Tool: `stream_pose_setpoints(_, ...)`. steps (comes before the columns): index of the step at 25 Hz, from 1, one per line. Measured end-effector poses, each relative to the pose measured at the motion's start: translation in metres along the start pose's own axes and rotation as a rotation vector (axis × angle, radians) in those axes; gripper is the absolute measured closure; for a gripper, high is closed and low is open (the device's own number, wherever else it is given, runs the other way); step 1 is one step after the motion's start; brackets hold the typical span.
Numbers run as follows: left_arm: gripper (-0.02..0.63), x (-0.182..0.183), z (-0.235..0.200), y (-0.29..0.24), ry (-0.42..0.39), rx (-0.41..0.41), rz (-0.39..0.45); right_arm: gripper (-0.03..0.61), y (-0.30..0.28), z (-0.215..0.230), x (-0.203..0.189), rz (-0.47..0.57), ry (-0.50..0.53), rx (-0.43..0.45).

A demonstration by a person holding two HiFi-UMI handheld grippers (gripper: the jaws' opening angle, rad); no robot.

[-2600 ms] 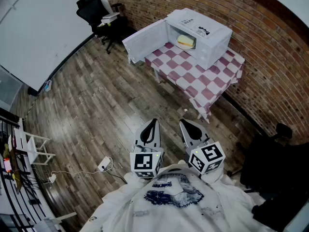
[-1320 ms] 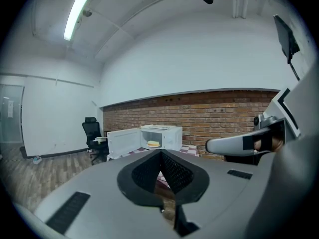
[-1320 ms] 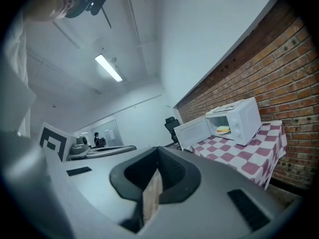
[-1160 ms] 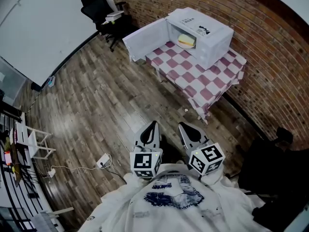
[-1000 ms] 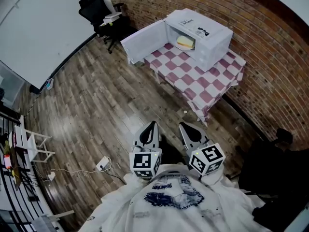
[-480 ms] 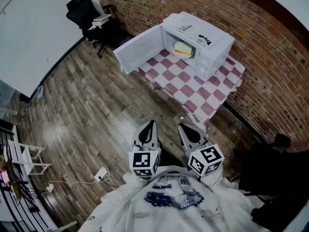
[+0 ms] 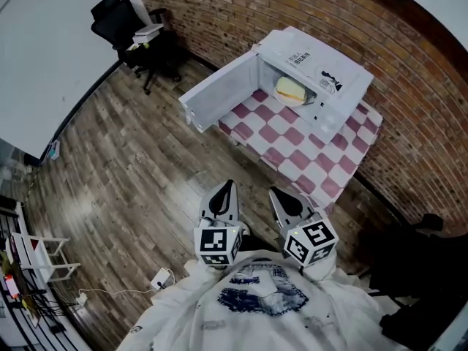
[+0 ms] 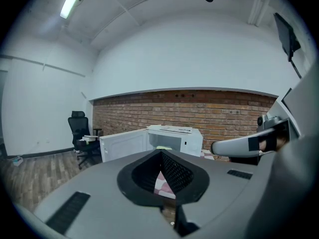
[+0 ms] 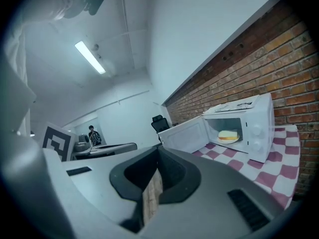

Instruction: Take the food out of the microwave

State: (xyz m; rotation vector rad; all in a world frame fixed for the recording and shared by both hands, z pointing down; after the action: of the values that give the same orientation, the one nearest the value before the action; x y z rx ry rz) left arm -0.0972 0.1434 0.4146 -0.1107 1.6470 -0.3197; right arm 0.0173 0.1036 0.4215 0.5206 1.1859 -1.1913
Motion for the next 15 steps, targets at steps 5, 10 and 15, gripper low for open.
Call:
stream_pose_setpoints(5, 0.605, 0.012, -0.046, -0.031, -0.012, -0.029, 0.001, 0.565, -0.054, -0.002, 0.016, 0.005, -0.002, -0.022)
stream_pose_setpoints(10, 0.604, 0.023, -0.084, -0.053, -0.037, -0.049, 0.024, 0.565, -0.100, -0.007, 0.030, 0.023, 0.010, -0.037)
stream_pose_setpoints(15, 0.604, 0.025, -0.109, -0.063, -0.034, -0.070, 0.033, 0.565, -0.127, -0.016, 0.033, 0.022, 0.019, -0.051)
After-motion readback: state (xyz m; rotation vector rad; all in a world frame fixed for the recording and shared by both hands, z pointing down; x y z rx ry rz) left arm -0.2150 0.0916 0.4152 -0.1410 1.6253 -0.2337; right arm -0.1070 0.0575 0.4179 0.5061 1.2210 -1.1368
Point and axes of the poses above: the fingertips, and each gripper's own axes: y backward along the fingers, z to its right, x out of its top, the point moved 2 cm from there along y, backward along the fingers, and after that the axes turned 3 degrees about -z, right-handed, at the moved point
